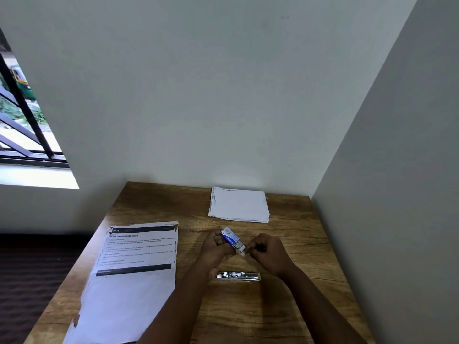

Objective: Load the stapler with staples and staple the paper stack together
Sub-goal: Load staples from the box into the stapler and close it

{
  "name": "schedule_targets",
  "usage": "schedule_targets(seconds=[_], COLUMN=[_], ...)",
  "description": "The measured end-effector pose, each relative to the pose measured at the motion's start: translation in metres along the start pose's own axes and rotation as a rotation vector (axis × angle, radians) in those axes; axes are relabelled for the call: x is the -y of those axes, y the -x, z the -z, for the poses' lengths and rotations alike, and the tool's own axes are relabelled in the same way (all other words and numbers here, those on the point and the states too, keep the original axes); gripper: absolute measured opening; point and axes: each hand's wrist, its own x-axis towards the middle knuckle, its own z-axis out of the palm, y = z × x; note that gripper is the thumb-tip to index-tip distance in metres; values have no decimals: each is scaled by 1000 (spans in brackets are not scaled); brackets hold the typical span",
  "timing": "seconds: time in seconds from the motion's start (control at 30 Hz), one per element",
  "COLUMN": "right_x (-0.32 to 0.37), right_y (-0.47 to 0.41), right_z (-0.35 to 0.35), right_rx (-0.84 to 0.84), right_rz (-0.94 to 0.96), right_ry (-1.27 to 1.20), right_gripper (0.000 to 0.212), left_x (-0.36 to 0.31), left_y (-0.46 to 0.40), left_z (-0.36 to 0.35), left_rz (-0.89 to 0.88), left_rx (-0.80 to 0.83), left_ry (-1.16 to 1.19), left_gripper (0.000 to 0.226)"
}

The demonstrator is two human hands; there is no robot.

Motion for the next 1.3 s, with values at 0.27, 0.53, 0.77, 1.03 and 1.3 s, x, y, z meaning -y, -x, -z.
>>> schedule_targets(seconds=[0.27,0.53,0.77,1.03,1.3], right_x=[2,10,12,12,12], right_y=[0,-2,-5,-8,-11], right_z=[0,-3,-7,-9,-10], right_rx=[-33,50,69,100,78], right_rz=[80,196,196,210,149], right_ry=[129,342,413,507,383], right_gripper=[16,22,22,27,14], left_x=[-1,-4,-1,-1,-3], left_y=[2,1,1,1,-2], left_z=[-1,1,6,11,10], left_rz=[4,17,18,20,28], left_rx=[21,28,36,53,46], left_ry=[-27,-40,-24,-27,-21], left_gripper=[52,57,56,52,54])
